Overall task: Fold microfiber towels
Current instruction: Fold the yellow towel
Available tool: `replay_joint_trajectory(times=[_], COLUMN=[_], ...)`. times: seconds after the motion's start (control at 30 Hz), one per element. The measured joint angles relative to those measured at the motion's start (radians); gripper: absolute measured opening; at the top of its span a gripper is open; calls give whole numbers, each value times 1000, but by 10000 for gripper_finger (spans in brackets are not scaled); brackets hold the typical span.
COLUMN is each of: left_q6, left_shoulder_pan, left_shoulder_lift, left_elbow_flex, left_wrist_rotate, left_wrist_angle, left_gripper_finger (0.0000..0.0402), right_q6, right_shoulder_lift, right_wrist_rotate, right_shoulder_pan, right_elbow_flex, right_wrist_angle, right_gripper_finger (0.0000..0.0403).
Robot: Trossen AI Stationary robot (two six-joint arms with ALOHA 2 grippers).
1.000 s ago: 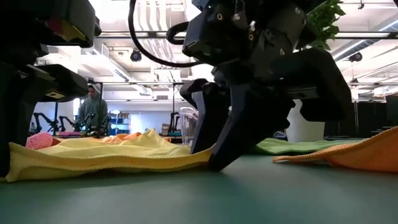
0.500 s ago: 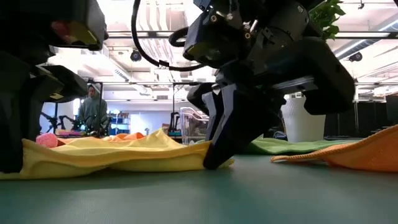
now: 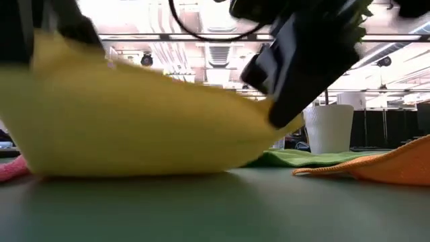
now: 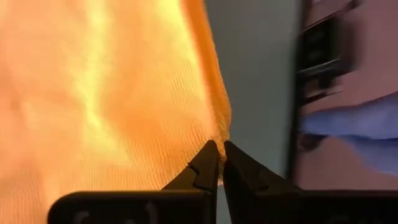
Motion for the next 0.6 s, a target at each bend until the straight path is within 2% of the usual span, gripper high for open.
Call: replay_joint_trajectory(times=[0.3,0.47,0.6], left_q6=[-118,-144,-145], left_shoulder_pan=[-49,-74,-67], left_shoulder_lift=[2,2,2], left_elbow_flex=[62,68,68], left_wrist_rotate=[38,30,-5], left_wrist_angle=[1,-31,-145], left_gripper_finger=[0,0,0], right_q6=[241,366,388], right_shoulder_lift=[-1,0,1], right_wrist_rotate=[121,238,314], right_shoulder_pan=[153,175,158], right_elbow_flex=[112,142,143], right_wrist_angle=[-13,-56,-64], right_gripper_finger=[9,9,9])
